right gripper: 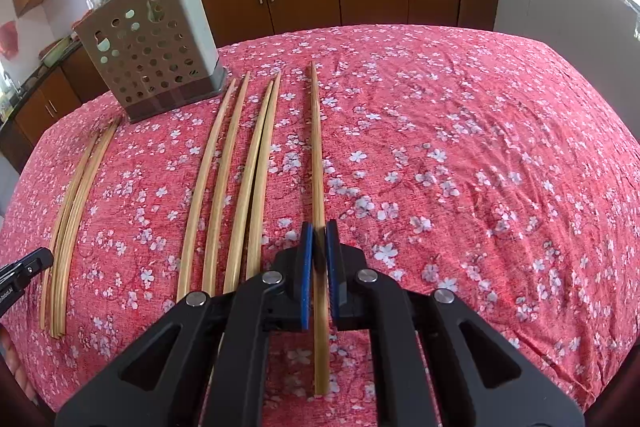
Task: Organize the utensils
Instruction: 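Lift the held chopsticks with both grippers toward the metal utensil holder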
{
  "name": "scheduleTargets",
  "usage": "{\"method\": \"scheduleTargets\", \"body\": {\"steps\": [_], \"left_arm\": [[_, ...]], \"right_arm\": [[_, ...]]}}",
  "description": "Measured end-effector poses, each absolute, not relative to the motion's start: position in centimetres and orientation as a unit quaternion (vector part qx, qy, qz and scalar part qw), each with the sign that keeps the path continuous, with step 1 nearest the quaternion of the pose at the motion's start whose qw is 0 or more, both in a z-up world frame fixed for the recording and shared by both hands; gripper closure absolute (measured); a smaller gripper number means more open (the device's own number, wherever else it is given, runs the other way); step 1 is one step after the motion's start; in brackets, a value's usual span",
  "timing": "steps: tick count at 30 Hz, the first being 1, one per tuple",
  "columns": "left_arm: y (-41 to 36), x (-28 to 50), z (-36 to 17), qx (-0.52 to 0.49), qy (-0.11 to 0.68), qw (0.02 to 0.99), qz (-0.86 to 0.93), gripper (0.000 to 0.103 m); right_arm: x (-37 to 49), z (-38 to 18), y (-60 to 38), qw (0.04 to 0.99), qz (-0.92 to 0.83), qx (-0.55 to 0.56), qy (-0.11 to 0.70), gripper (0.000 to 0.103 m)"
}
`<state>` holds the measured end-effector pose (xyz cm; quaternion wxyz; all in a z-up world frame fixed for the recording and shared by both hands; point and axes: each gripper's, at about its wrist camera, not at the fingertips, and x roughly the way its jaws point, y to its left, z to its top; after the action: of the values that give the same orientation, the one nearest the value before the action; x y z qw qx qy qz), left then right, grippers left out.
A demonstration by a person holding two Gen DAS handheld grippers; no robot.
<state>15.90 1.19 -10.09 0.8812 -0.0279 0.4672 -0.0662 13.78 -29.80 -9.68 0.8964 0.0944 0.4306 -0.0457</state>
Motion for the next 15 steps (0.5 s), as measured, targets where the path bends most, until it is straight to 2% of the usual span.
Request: {"method": "scheduleTargets", "body": {"steps": [4, 15], "left_arm": [[1.4, 16.5, -10.2, -0.015, 0.466, 0.883, -0.056, 0.095], [5.1, 22.1, -10.1, -0.047, 0.445, 0.894, -0.036, 0.095]], "right_arm": [[13.6, -9.7, -30.0, 0.896, -0.046, 0.101, 0.43, 0.095], [16.6, -9.8, -32.3, 0.897, -0.066, 0.122, 0.421, 0.095]]}}
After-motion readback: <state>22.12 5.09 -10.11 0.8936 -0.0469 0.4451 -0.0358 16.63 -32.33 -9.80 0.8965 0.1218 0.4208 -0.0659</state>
